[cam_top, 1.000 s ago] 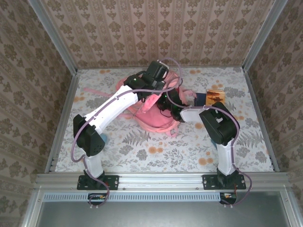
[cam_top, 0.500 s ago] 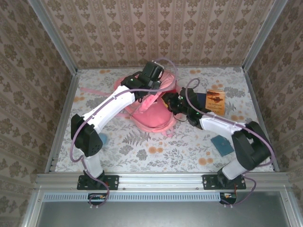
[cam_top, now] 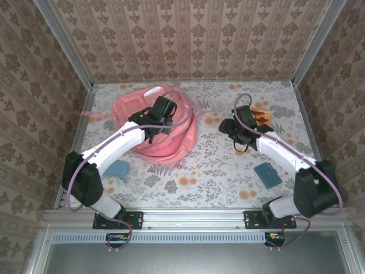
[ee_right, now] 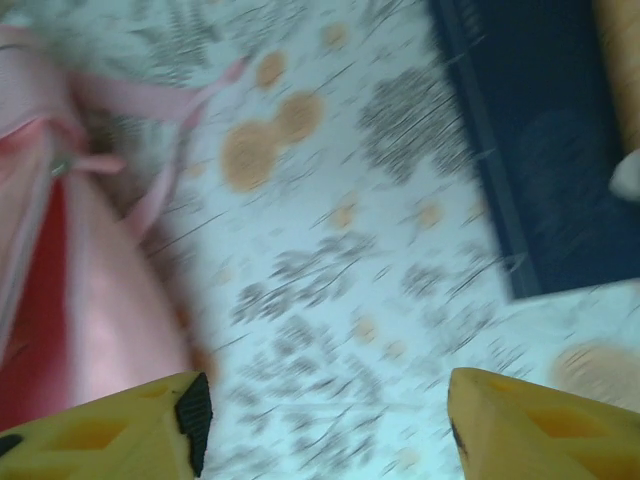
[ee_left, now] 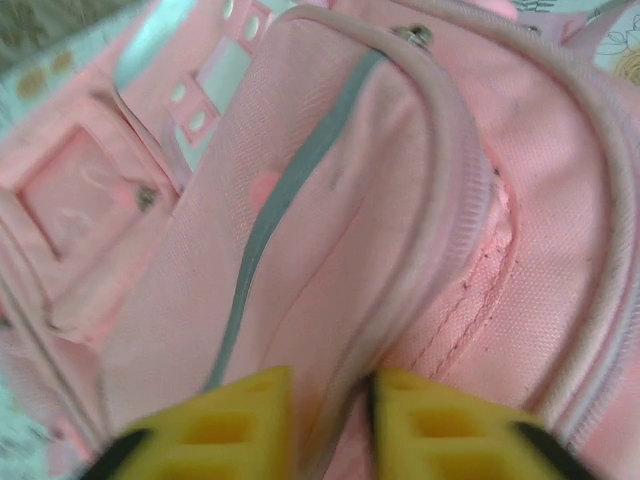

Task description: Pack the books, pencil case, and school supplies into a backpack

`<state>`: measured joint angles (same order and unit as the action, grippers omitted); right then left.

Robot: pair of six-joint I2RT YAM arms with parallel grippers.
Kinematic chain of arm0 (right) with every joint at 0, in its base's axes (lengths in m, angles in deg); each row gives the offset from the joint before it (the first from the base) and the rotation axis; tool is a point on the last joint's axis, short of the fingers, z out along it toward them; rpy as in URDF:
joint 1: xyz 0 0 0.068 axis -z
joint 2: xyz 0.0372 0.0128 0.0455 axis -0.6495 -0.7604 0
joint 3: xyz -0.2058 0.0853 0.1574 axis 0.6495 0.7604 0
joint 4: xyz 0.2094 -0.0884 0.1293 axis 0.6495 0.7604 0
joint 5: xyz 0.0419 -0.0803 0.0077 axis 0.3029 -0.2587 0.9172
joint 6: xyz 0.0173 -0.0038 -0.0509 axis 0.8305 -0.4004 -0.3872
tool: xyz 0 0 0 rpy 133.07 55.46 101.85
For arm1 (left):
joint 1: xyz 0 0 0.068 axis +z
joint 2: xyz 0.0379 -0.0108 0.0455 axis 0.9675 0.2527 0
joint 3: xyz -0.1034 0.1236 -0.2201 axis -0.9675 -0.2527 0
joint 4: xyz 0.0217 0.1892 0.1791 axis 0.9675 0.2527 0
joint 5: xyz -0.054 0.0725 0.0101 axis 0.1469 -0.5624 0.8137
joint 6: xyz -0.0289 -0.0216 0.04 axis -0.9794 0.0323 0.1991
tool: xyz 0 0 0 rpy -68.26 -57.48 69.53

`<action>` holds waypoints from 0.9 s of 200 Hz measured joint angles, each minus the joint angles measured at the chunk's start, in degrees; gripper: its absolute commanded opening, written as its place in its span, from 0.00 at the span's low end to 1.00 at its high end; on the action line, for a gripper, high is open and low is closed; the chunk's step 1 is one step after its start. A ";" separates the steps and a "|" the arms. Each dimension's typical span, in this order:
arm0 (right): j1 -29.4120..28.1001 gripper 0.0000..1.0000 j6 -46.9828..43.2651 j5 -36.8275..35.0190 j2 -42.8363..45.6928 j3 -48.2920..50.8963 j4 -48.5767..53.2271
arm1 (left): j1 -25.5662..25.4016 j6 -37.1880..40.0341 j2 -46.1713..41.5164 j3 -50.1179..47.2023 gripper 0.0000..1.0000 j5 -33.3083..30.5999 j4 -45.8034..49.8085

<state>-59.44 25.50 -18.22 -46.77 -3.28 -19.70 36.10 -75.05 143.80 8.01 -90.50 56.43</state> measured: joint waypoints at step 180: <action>3.74 0.83 -12.35 -0.35 -27.15 -16.76 10.69 | 0.00 -19.32 -4.35 -3.87 1.00 14.23 -3.76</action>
<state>-55.71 13.15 -18.57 -73.92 -20.04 -9.02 36.10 -94.37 139.45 4.14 -76.27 52.67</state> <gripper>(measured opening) 0.839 0.999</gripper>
